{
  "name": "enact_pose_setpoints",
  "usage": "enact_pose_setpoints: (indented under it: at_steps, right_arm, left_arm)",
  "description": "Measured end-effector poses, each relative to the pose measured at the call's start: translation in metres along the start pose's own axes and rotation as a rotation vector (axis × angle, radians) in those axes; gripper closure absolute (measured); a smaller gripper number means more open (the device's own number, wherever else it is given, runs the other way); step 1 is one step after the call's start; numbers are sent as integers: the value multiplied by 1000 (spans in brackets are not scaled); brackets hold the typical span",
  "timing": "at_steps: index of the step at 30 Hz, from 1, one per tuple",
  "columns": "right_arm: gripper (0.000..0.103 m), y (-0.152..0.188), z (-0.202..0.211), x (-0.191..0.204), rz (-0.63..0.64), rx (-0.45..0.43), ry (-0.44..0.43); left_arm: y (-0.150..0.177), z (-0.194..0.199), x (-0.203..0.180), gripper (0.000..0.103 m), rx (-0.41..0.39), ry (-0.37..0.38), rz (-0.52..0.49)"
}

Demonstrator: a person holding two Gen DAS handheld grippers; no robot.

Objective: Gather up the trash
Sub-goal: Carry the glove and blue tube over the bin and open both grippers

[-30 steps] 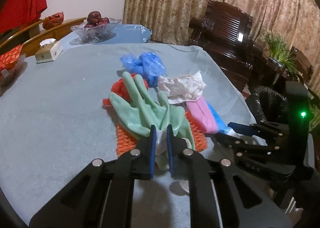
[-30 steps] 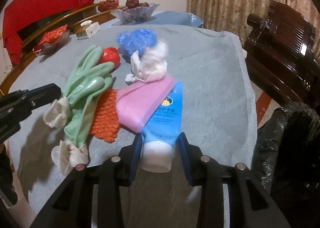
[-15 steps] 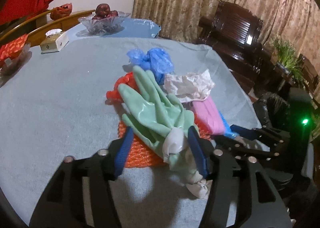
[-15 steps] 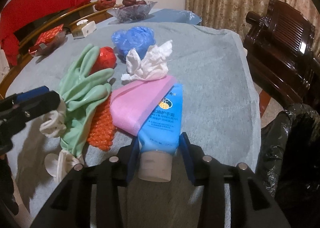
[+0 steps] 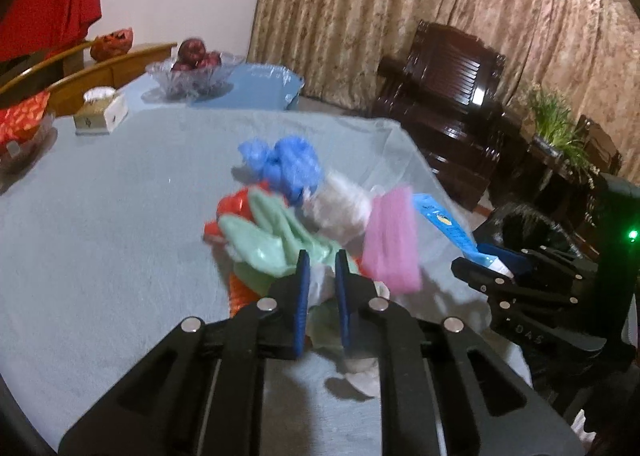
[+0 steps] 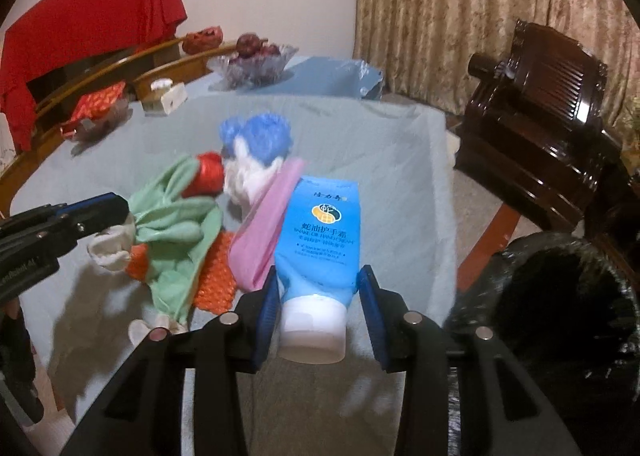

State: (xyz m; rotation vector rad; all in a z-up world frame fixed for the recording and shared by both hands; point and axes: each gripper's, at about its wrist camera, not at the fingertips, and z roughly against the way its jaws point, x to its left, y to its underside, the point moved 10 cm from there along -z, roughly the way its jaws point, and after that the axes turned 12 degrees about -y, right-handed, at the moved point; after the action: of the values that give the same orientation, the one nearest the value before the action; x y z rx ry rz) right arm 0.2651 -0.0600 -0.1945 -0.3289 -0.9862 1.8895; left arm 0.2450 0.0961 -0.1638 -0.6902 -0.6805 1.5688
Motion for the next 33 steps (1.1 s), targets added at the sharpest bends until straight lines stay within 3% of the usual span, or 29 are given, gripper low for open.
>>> enact_pose_setpoints:
  at_steps: [1,6,14,16,18,23,27,29,31,33]
  right_arm:
    - [64,-3,5,0,2,-10,1]
    - [64,-11,22,2,8,-38,1]
    - [64,5,20,4,-18,-10,-31]
    - [64,11,15,7,-17,4,-37]
    - [64,15,13,10,-16,11,-41]
    - [64,19,11,12,-18,18,-46]
    - [64,20,11,10,-21,18,-48]
    - [64,21,11,10,-20,18,-48]
    - [64,21,10,10,-23,23,-52]
    - [64,23,10,12,-19,25,-56]
  left_arm:
    - [-3,5,-2,100,-15,4,-3]
    - [-12,20,-13,101,-52,28,-27]
    - [27,9,-8,99,45,20,-65]
    - [35,7,-3,91,70,5,-59]
    - [40,5,1,53,89,-5,-39]
    - [48,-4,5,34,118,-55,-36]
    - [52,-9,18,33,126,-95,4]
    - [55,-13,24,37,133,-98,17]
    - [57,-17,24,59,146,-76,18]
    - [59,-17,20,90,153,-39,14]
